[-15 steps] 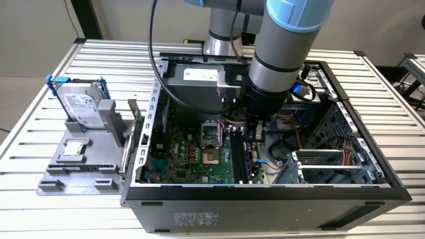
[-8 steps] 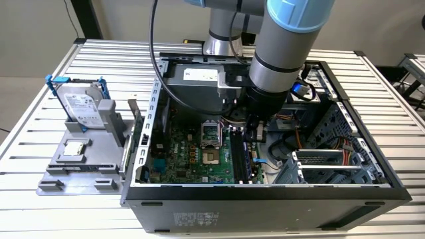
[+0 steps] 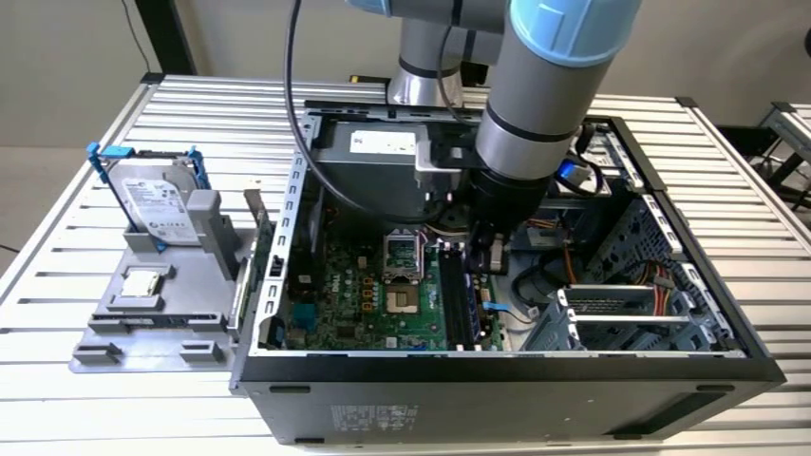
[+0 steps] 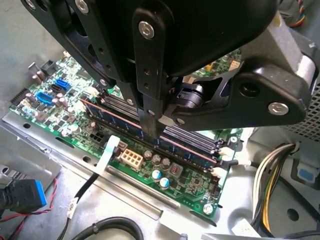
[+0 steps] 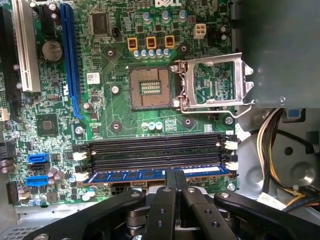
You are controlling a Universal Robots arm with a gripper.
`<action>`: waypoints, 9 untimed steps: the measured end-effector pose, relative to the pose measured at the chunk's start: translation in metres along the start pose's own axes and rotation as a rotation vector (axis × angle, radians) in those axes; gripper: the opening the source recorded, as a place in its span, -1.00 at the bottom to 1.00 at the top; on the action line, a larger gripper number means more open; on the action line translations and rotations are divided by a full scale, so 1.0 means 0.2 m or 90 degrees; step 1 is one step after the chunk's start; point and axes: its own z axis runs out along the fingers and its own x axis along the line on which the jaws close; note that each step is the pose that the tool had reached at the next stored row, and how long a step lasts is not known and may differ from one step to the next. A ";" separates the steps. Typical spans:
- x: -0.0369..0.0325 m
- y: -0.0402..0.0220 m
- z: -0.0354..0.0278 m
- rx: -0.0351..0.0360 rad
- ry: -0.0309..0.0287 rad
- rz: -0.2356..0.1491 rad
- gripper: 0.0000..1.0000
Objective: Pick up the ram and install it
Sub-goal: 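Press down the ram until it locks into place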
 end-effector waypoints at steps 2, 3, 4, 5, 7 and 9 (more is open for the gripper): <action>0.009 -0.001 0.001 -0.0004 0.0000 0.000 -1.00; 0.009 -0.001 0.001 -0.0004 0.0000 0.000 -1.00; 0.009 -0.001 0.001 -0.0004 0.0000 0.000 -1.00; 0.009 -0.001 0.001 -0.0004 0.0000 0.000 -1.00; 0.015 -0.001 0.002 -0.0004 0.0001 0.000 -1.00; 0.023 -0.002 0.007 -0.0005 0.0001 0.000 -1.00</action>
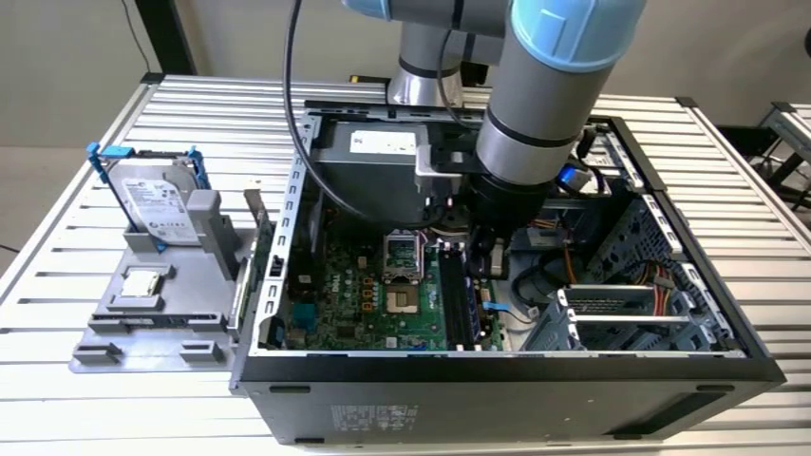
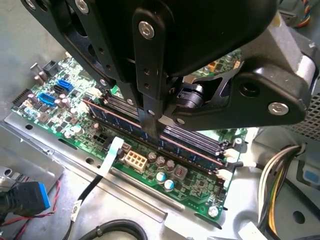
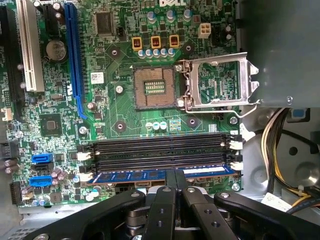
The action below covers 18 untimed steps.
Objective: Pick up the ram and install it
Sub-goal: 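Press down the ram until it locks into place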
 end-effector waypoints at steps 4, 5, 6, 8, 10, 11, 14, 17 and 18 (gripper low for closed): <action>0.024 -0.002 0.007 -0.0028 0.0001 0.000 -1.00; 0.024 -0.004 0.007 -0.0030 0.0002 0.000 -1.00; 0.024 -0.006 0.009 -0.0030 0.0002 0.000 -1.00; 0.025 -0.006 0.026 -0.0030 0.0002 0.000 -1.00; 0.025 -0.008 0.043 -0.0030 0.0002 0.000 -1.00; 0.025 -0.008 0.052 -0.0031 0.0003 0.000 -1.00; 0.026 -0.009 0.078 -0.0033 0.0010 0.000 -1.00; 0.026 -0.010 0.090 -0.0032 0.0011 0.000 -1.00; 0.025 -0.010 0.086 -0.0032 0.0012 0.000 -1.00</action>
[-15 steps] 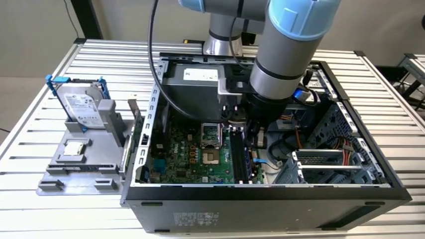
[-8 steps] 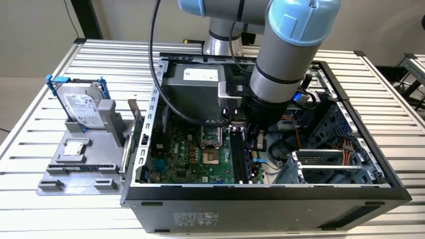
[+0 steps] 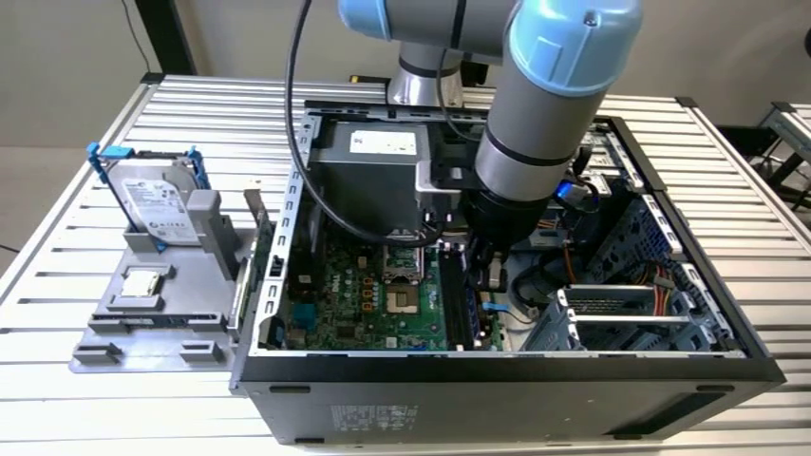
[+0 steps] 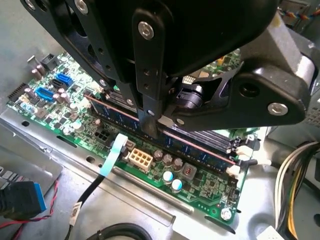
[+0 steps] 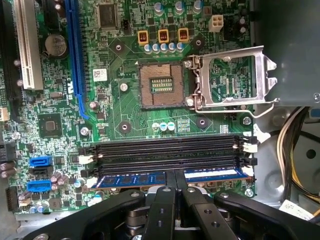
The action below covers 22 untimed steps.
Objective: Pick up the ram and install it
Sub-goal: 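Press down the ram until it locks into place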
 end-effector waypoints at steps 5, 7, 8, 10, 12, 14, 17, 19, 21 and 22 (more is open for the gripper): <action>-0.001 0.002 -0.074 -0.0009 -0.0009 0.000 -1.00; -0.001 0.002 -0.097 -0.0015 -0.0008 0.000 -1.00; -0.001 0.003 -0.108 -0.0016 -0.0010 0.000 -1.00; -0.001 0.003 -0.139 -0.0019 -0.0007 0.000 -1.00; -0.002 0.004 -0.162 -0.0019 -0.0008 0.000 -1.00; -0.002 0.004 -0.189 -0.0020 -0.0007 0.000 -1.00; -0.003 0.005 -0.241 -0.0021 -0.0007 0.000 -1.00; -0.003 0.006 -0.268 -0.0020 -0.0004 0.000 -1.00; -0.004 0.007 -0.311 -0.0021 -0.0003 0.000 -1.00; -0.004 0.008 -0.334 -0.0020 -0.0004 0.000 -1.00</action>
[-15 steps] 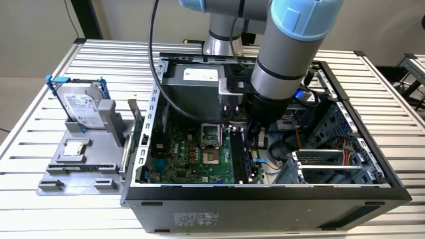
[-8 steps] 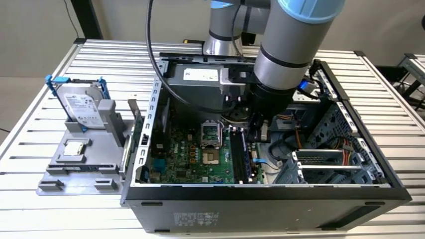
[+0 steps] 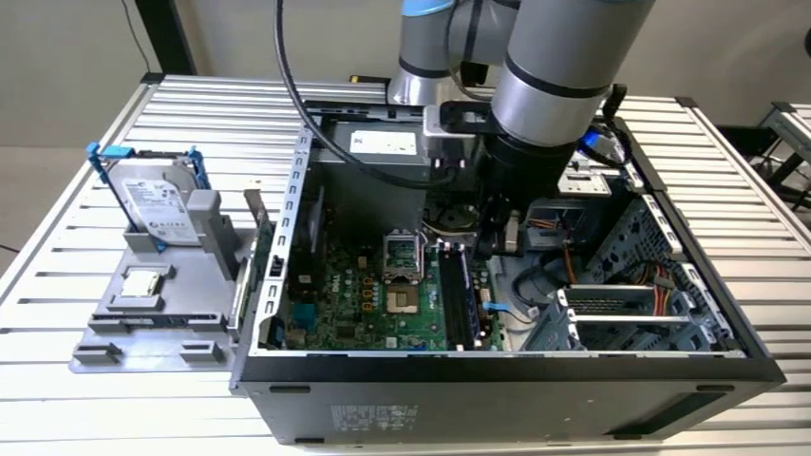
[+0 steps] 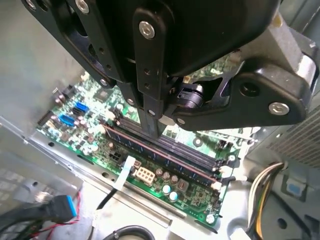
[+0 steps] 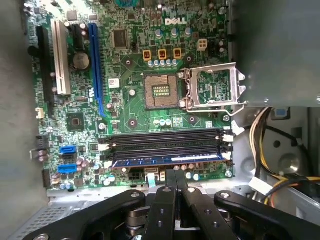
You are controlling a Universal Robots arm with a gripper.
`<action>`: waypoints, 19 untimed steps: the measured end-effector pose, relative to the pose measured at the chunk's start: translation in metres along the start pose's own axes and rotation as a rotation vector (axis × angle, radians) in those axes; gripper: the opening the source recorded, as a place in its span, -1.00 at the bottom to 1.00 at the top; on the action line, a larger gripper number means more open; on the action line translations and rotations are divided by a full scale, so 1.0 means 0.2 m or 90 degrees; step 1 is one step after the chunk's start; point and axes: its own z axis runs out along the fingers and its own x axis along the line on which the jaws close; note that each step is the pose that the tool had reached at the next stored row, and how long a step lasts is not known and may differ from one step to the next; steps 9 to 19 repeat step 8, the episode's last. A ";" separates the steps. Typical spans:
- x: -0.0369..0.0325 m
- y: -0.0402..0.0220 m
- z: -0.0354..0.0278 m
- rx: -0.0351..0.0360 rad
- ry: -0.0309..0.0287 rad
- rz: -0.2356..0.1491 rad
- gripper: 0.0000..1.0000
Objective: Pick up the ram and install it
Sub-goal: 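Press down the ram until it locks into place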
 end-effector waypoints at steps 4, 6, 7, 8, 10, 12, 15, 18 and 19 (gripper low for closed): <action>-0.001 0.001 -0.044 0.0000 0.0000 0.000 -1.00; -0.001 0.001 -0.044 0.0000 -0.0002 0.000 -1.00; -0.001 0.001 -0.044 0.0000 -0.0001 0.000 -1.00; -0.001 0.001 -0.045 0.0000 -0.0001 0.000 -1.00; -0.001 0.001 -0.045 0.0000 -0.0001 0.000 -1.00; -0.001 0.001 -0.045 0.0000 -0.0001 0.000 -1.00; -0.001 0.001 -0.045 0.0000 -0.0001 0.000 -1.00; -0.001 0.001 -0.045 0.0000 -0.0001 0.000 -1.00; -0.001 0.001 -0.045 0.0000 -0.0001 0.000 -1.00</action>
